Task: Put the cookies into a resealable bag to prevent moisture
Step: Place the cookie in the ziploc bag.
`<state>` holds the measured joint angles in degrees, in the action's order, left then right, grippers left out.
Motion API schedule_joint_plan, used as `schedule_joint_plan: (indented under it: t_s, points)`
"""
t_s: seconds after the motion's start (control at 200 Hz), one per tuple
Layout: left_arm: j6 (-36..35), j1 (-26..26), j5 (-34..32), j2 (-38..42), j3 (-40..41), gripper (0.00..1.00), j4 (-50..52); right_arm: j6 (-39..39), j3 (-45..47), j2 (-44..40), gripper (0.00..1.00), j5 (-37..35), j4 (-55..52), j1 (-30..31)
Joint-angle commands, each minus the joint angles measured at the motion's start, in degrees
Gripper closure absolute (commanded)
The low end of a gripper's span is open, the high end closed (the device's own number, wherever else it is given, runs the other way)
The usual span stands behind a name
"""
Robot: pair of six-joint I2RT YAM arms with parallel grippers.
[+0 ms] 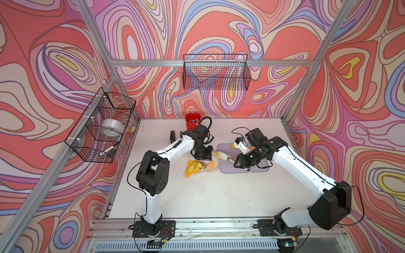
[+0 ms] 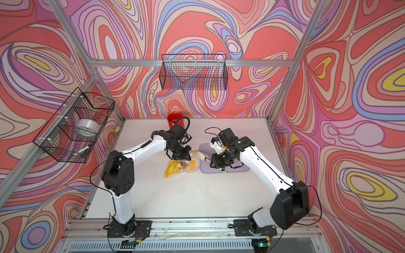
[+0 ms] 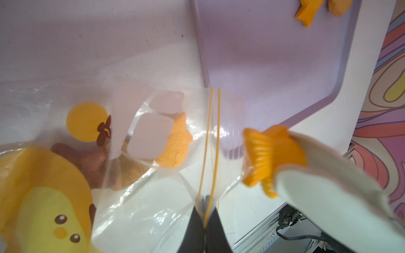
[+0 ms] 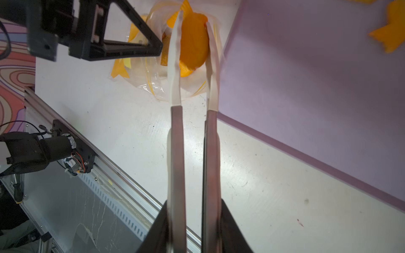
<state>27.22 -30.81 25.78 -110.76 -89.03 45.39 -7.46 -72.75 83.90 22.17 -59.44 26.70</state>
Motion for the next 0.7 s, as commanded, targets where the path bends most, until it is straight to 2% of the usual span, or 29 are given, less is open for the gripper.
schedule_joint_plan:
  t_s: [0.0, 0.2, 0.31, 0.481, 0.696]
  points:
    - [-0.24, -0.31, 1.03, 0.57, -1.22, 1.0, 0.95, -2.52, 1.6, 2.08, 0.69, 1.47, 5.68, 0.81]
    - [-0.77, -0.31, 0.88, 1.67, -0.77, 1.0, 1.28, -4.03, 2.55, 4.6, 0.69, 1.38, 8.83, 1.12]
    - [-0.83, -0.31, 1.3, 1.8, -0.47, 1.0, 0.85, -4.01, 2.5, 5.65, 0.68, 3.64, 9.98, 1.42]
    - [-0.07, -0.31, 2.69, 1.97, -0.26, 1.0, -0.95, -4.38, 0.97, 8.24, 0.64, 4.63, 11.3, 3.36]
    - [0.15, 0.41, 0.86, 3.15, 0.48, 1.0, -1.11, -3.34, 0.48, 4.6, 0.57, 0.92, 8.41, 3.2]
